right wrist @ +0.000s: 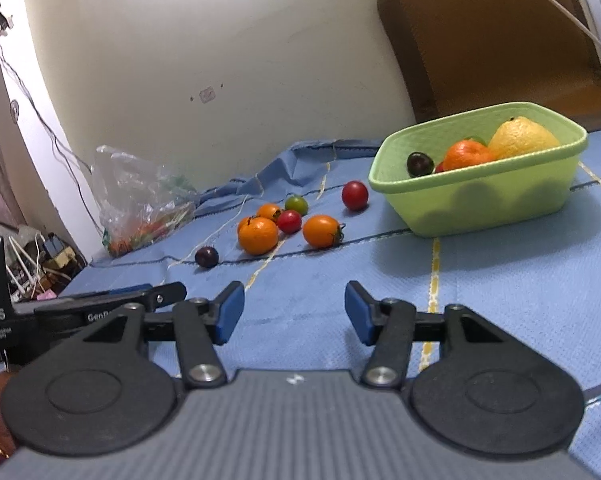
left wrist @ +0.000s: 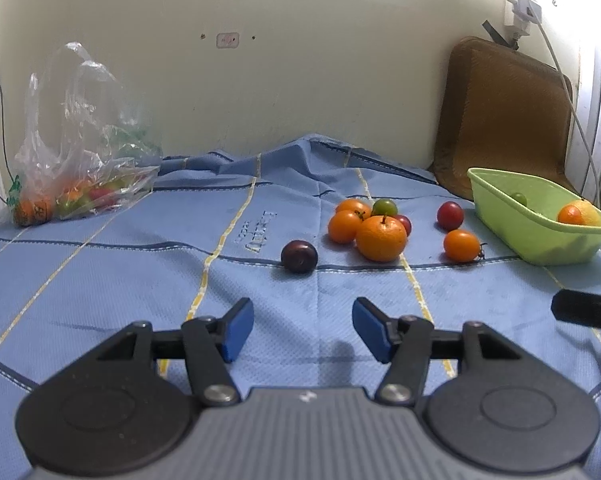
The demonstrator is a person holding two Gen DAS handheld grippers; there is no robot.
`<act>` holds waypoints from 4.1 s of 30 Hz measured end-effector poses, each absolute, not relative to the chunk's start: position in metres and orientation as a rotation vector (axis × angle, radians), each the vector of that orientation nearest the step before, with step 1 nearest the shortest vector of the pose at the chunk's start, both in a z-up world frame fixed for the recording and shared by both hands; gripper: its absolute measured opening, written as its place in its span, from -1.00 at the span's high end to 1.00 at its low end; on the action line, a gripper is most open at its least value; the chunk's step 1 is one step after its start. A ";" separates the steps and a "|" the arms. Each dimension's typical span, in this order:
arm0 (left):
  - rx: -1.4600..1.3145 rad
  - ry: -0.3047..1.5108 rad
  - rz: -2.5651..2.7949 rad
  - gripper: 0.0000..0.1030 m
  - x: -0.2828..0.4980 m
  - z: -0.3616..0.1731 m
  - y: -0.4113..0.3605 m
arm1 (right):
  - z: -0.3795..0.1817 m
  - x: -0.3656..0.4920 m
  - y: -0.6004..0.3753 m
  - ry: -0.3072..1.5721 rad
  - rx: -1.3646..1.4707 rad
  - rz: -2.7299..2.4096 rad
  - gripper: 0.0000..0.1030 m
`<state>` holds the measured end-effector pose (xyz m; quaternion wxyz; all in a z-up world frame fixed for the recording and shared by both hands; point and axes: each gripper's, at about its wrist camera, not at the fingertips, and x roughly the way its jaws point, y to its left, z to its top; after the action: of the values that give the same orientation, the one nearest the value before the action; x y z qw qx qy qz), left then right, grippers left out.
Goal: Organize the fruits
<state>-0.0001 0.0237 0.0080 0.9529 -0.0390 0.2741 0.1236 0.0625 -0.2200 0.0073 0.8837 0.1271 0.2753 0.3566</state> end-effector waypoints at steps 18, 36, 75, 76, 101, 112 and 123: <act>-0.047 0.471 0.234 -0.50 -0.013 0.013 0.018 | 0.008 0.061 -0.221 0.558 0.257 0.701 -0.22; -0.060 0.437 0.214 -0.66 -0.018 0.015 0.018 | 0.007 0.062 -0.217 0.567 0.225 0.682 -0.21; -0.099 0.275 0.265 -0.99 -0.044 0.022 0.023 | 0.007 0.062 -0.220 0.565 0.230 0.693 -0.22; -0.096 0.266 0.272 -1.00 -0.046 0.022 0.022 | 0.008 0.062 -0.220 0.566 0.228 0.692 -0.22; -0.304 0.260 0.386 -1.00 -0.057 0.021 0.061 | 0.028 0.082 -0.158 0.541 0.003 0.793 -0.20; -0.362 0.261 0.361 -0.99 -0.057 0.020 0.071 | 0.009 0.139 -0.065 0.583 -0.236 0.784 0.00; -0.397 0.286 0.247 -0.99 -0.053 0.019 0.072 | 0.016 0.084 -0.101 0.583 -0.213 0.926 0.17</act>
<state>-0.0533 0.0716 0.0190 0.9627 -0.1960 0.1410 0.1220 0.0837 -0.1013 0.0161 0.8487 -0.1012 0.2764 0.4394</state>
